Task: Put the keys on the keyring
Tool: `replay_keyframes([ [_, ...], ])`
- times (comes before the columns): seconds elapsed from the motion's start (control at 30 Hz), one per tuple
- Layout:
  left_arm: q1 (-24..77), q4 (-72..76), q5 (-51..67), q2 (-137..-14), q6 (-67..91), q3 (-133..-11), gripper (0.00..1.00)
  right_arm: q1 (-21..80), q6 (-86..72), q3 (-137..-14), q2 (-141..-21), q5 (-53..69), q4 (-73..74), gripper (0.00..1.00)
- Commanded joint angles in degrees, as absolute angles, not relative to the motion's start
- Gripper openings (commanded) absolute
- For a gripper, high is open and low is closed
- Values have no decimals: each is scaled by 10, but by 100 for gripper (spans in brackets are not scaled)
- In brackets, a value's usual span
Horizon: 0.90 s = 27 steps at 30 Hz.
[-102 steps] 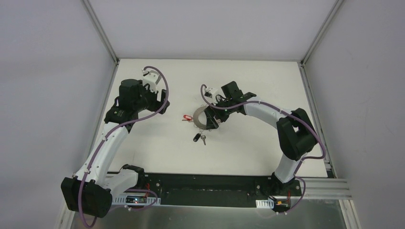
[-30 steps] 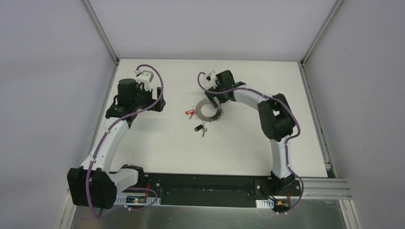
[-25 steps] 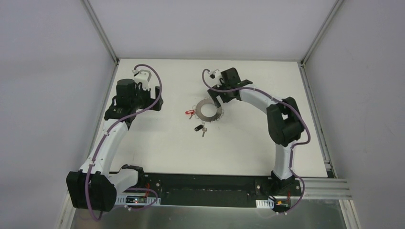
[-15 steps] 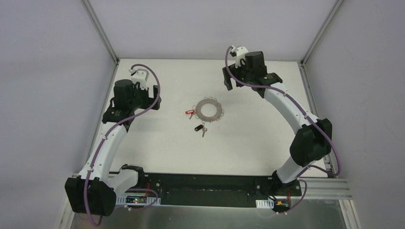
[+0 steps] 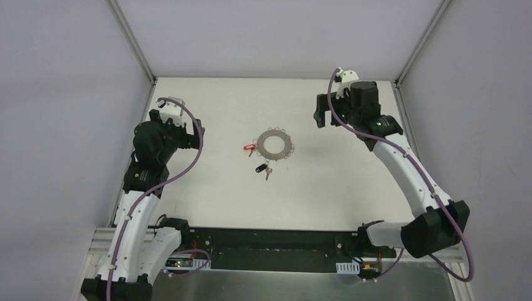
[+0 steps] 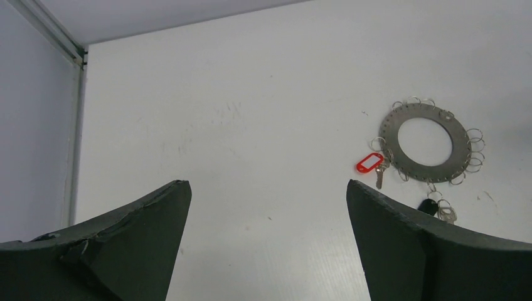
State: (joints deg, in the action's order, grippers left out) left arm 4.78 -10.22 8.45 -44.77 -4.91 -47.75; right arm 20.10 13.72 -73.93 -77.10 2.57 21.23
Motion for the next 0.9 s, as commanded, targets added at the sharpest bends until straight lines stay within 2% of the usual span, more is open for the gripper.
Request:
replay_keyframes([
  [0.0,43,-165,76,-420,-81,-528,99,199,126,-697,-690,26,235,98],
  [0.2,44,-237,76,-420,-72,-584,99,198,107,-650,-616,20,227,98],
  [0.57,44,-109,147,-409,-21,-508,99,176,60,-584,-553,48,152,98],
  [0.87,43,-134,162,-403,-13,-472,99,153,47,-517,-526,68,75,98],
])
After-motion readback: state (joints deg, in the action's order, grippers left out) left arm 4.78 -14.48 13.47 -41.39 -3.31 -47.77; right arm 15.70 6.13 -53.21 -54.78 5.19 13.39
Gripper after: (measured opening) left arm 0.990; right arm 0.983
